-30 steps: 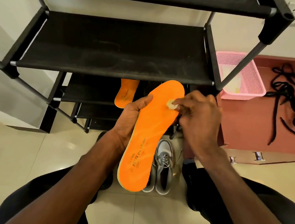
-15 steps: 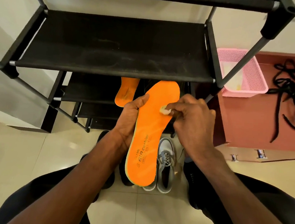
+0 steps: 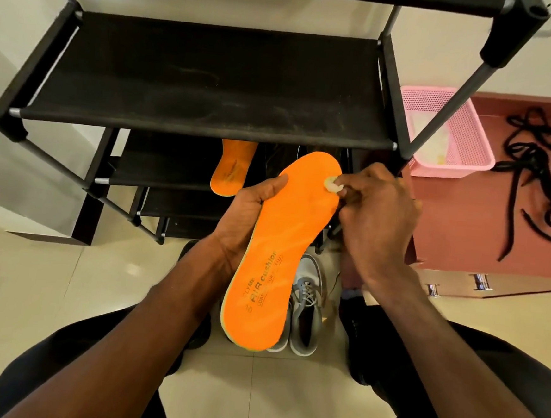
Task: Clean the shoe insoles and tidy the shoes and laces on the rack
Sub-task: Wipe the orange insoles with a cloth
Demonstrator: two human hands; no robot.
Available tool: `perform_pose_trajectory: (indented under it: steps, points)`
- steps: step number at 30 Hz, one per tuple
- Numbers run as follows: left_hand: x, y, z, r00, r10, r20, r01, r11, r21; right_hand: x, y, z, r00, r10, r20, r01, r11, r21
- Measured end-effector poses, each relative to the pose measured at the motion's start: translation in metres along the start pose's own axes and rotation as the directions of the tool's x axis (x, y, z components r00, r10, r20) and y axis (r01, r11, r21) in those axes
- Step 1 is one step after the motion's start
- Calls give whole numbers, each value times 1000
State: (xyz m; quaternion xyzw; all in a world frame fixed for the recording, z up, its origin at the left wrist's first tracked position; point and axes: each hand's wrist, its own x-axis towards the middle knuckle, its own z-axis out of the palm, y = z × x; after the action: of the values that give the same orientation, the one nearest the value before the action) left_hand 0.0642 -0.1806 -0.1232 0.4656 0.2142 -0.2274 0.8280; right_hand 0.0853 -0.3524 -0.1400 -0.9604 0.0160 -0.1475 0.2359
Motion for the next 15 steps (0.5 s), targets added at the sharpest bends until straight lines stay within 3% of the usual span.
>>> perform_pose_trajectory:
  steps: [4,6,10,13,15]
  points:
    - [0,1,-4,999,19,-28,-20,999,-47,-23,-12,13,965,-218,145,191,965,181]
    - [3,2,-7,999,12,-35,-15,996,-89,-26,-15,17,941,-260,217,180,927,330]
    - [4,5,-5,995,-95,44,100,984,-146,5,-3,9,966,71,250,-209,781,588]
    - [9,0,-7,976,-169,138,194,962,-195,19,16,9,920,273,281,-391,644,657]
    - [11,0,-8,965,-199,168,233,949,-212,20,21,10,888,331,318,-456,555,695]
